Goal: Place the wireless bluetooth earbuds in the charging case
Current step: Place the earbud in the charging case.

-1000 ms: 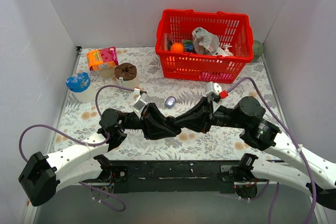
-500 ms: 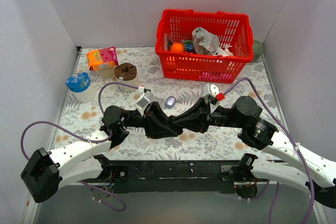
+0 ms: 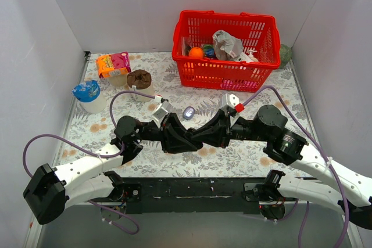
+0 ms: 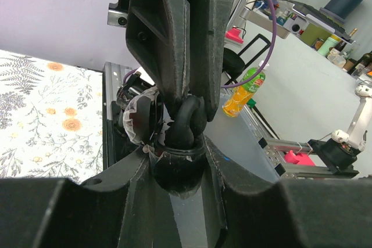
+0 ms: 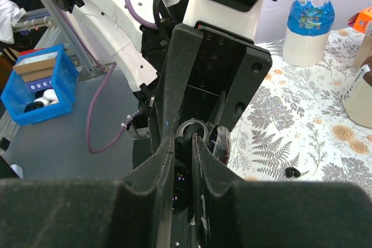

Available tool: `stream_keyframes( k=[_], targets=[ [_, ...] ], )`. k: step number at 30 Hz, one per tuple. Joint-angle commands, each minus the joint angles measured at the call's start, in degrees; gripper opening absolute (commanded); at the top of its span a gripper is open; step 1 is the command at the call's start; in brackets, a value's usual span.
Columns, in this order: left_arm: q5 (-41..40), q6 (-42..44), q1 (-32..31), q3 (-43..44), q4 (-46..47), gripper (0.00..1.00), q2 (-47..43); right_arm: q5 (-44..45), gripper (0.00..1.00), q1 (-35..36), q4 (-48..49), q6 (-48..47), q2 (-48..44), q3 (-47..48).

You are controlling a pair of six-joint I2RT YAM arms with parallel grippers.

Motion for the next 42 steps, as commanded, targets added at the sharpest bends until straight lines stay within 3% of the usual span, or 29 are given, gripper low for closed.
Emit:
stream_keyframes(
  k=[1, 39, 42],
  targets=[
    [-1.47, 2.29, -0.08, 2.98, 0.71, 0.00, -1.82, 0.18, 0.01, 0.42, -3.09, -1.70, 0.67, 2.47],
    [-0.41, 2.64, -0.08, 4.74, 2.20, 0.00, 0.12, -2.99, 0.01, 0.69, -21.46, -11.29, 3.84, 8.36],
    [-0.59, 3.25, -0.08, 4.47, 1.94, 0.00, -0.14, -1.85, 0.10, 0.69, -21.63, -11.38, 3.92, 8.80]
  ],
)
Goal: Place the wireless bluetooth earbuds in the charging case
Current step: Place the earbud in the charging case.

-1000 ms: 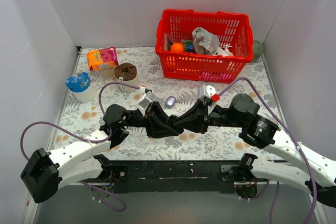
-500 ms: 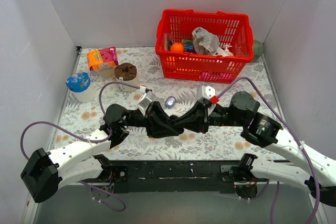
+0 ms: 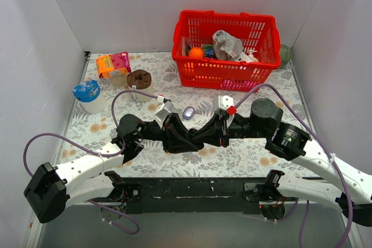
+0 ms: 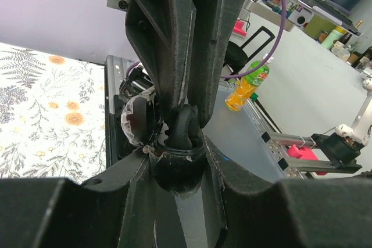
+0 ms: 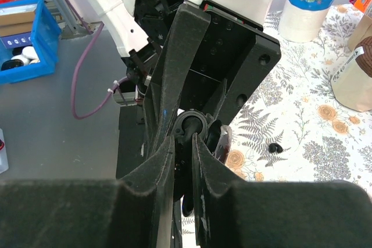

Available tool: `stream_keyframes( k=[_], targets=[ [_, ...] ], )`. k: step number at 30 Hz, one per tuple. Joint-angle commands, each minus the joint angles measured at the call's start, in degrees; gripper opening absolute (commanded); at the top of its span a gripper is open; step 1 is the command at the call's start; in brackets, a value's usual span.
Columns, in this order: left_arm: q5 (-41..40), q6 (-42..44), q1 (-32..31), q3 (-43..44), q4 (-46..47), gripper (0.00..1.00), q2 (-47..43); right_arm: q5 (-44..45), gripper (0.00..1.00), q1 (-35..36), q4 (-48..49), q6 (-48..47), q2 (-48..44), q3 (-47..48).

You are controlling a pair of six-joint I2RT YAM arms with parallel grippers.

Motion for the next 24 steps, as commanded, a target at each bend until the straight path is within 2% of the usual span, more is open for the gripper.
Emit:
stream_keyframes(
  k=[1, 11, 14, 24],
  targets=[
    [-1.16, 0.98, -0.06, 3.40, 4.33, 0.00, -1.04, 0.27, 0.12, 0.40, -6.68, -0.86, 0.58, 1.47],
    [-1.25, 1.42, -0.06, 2.44, 3.62, 0.00, -1.92, 4.67, 0.44, 0.40, -6.68, 0.10, -0.39, 3.49],
    [-1.42, 1.42, -0.06, 2.17, 3.53, 0.00, -2.19, 5.37, 0.50, 0.40, -6.86, 0.37, -0.65, 4.11],
    [-1.42, 2.12, -0.06, 1.99, 3.01, 0.00, -2.71, 7.83, 0.53, 0.40, -5.54, 1.25, -1.18, 5.43]
  ],
)
